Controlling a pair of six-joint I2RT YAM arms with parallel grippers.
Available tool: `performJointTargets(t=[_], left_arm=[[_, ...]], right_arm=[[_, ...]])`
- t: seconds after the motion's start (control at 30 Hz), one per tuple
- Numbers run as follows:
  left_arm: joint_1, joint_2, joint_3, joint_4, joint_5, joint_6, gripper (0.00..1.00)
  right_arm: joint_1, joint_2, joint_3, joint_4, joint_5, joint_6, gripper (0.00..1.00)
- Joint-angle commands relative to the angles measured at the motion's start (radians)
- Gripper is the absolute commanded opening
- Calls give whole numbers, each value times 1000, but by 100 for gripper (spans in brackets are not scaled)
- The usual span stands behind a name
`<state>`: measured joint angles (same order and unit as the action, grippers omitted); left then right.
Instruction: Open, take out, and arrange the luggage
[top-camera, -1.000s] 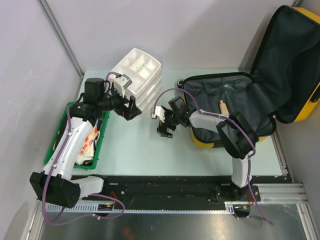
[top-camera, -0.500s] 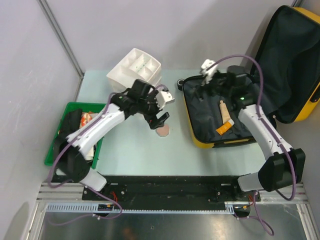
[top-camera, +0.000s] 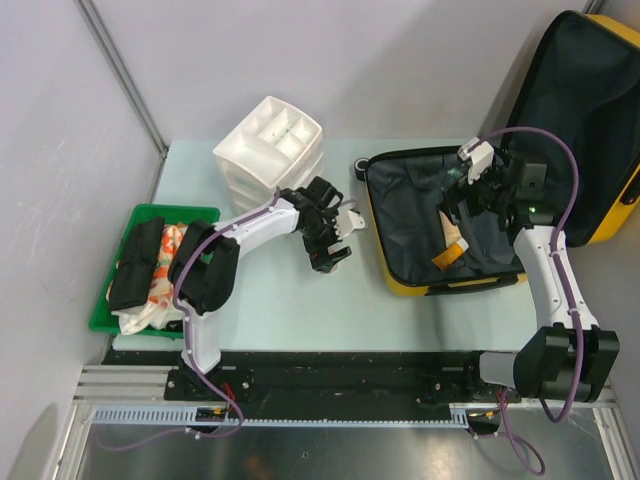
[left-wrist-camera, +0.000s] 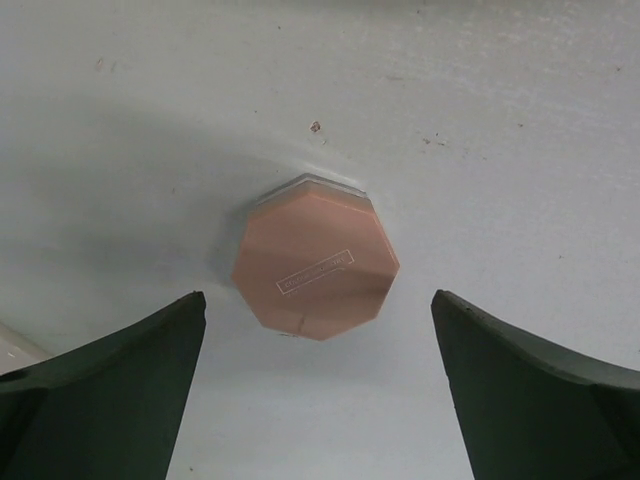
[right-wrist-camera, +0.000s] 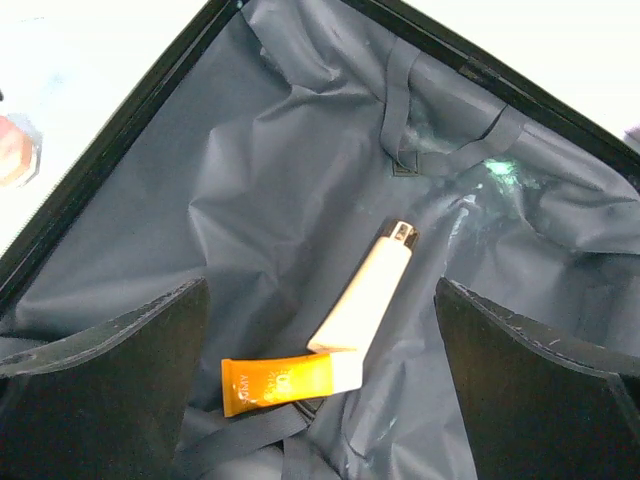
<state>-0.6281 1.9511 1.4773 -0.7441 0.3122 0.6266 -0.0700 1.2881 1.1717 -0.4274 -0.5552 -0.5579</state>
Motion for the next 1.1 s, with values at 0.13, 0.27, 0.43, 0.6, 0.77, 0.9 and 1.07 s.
performJointTargets(t=[0.13,0.27,0.43,0.6,0.77,0.9,1.07], left_arm=[[-36,43,35,49,2,81,100],[-47,51,23,61,-7,79,94],[-47,45,-11,80,-35,74,79],[-47,19,-32,97,-70,71,71],[-45,23,-58,111,-97,77,86],[-45,20,-78,129,-101,82,81],[-47,-33,-61,132,-76,53,67]], right_arm=[[-8,-41,-17,-20,6,-31,100],[-11,-35,-17,-28,6,-37,100],[-11,-29,-17,-30,9,-46,100],[-11,-21,-17,-25,9,-53,100],[-13,-12,-17,-17,8,-50,100],[-11,-13,-17,-17,8,-48,100],[-11,-18,-17,-19,9,-39,100]])
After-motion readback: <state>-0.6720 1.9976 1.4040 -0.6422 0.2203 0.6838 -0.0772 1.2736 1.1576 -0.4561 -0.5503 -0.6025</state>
